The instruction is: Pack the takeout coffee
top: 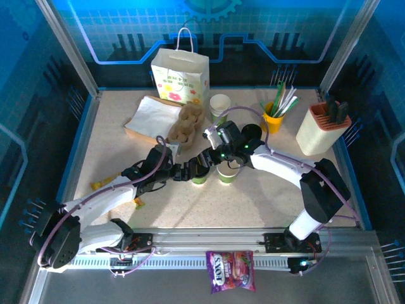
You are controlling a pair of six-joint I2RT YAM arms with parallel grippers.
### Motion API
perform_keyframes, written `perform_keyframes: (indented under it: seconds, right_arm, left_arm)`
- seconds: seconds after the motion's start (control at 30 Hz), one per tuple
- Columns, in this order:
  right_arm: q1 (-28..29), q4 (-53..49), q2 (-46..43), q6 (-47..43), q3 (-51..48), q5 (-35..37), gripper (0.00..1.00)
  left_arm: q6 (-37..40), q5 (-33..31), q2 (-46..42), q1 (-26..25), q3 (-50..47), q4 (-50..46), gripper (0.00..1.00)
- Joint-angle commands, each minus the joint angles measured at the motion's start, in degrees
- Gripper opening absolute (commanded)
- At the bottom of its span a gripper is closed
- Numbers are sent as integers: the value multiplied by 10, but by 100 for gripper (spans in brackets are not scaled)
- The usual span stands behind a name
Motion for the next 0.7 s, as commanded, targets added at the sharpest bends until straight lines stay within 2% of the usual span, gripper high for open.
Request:
perform_keyframes:
  seconds: [0.0,0.3,0.5,0.67]
  right_arm:
    - [-2,-13,17,1,-19,4,51]
    - [-4,-22,-47,10,15,-26,52]
    - [-31,-9,-103,24,26,-56,58]
    - [-82,-47,-116,18,49,-3,62]
  left_arm:
    - [13,-6,0,-3,-20,-22,87]
    - [11,-12,-31,-3,16,-20,88]
    - [31,-37,-46,-1,48,-24,91]
    - [39,-34,-55,0,61,-19,93]
